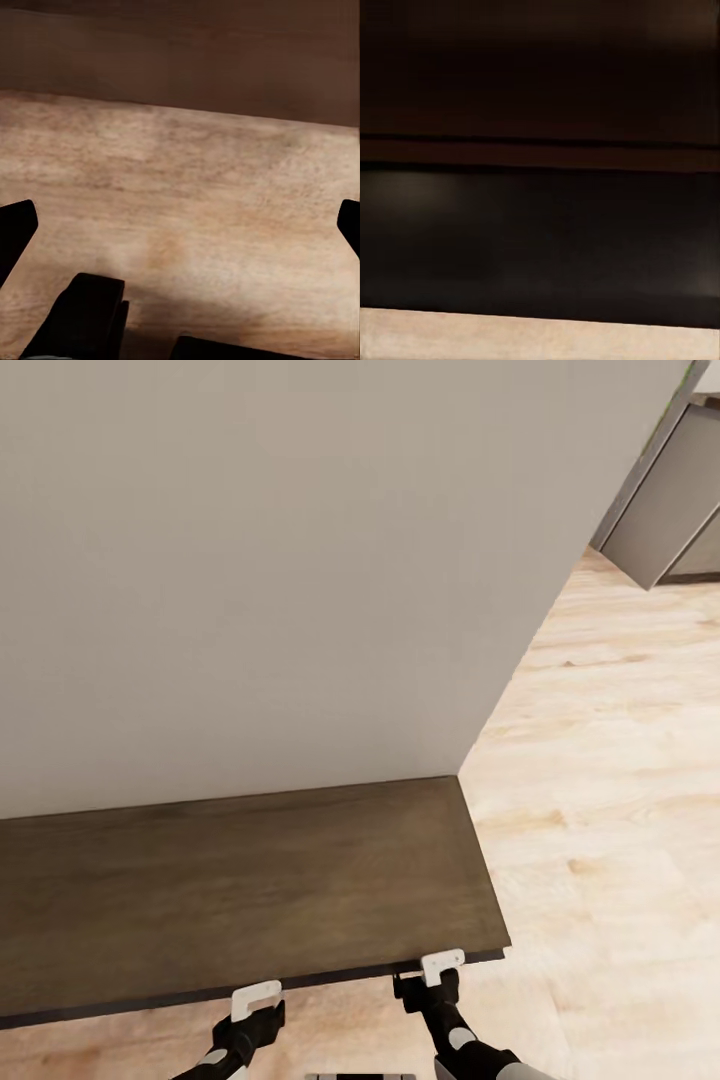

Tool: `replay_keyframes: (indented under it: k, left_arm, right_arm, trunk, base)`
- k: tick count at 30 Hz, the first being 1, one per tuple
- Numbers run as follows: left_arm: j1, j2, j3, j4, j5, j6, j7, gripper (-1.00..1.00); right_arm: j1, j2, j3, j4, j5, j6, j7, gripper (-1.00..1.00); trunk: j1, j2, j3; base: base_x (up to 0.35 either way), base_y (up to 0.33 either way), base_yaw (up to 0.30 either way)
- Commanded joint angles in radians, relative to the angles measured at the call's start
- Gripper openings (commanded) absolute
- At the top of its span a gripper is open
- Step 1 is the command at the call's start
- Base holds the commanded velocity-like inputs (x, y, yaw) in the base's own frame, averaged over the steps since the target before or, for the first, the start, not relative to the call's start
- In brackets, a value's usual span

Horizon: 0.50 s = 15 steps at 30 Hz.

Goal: Place each of the two pumpkins and all three candles from the living room inside a cabinet in the living room (use any cabinet), then make sure every cabinet is closed, and position the cauldron so it is next to a table in the living room.

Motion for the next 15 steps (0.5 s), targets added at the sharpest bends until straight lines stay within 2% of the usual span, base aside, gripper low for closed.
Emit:
replay_keyframes:
  k: [1,3,5,15]
  left_arm:
    - [-0.076,0.000,0.014,0.000,0.001,-0.002,0.000,1.00]
    - [-0.076,0.000,0.014,0.000,0.001,-0.007,0.000,1.00]
    - [-0.076,0.000,0.014,0.000,0.001,-0.008,0.000,1.00]
    - [-0.076,0.000,0.014,0.000,0.001,-0.009,0.000,1.00]
  right_arm:
    - [-0.073,0.000,0.004,0.003,0.010,0.085,0.001,1.00]
    - [-0.073,0.000,0.004,0.003,0.010,0.078,0.001,1.00]
    - [-0.073,0.000,0.004,0.003,0.010,0.073,0.001,1.00]
    - [-0.073,0.000,0.004,0.003,0.010,0.069,0.001,1.00]
  trunk:
    - [0.000,0.000,0.000]
    - [0.000,0.000,0.000]
    - [0.000,0.000,0.000]
    - [0.000,0.000,0.000]
  base:
    - [0.274,0.000,0.000]
    - [0.091,0.000,0.000]
    - [-0.158,0.000,0.000]
    - [-0.322,0.000,0.000]
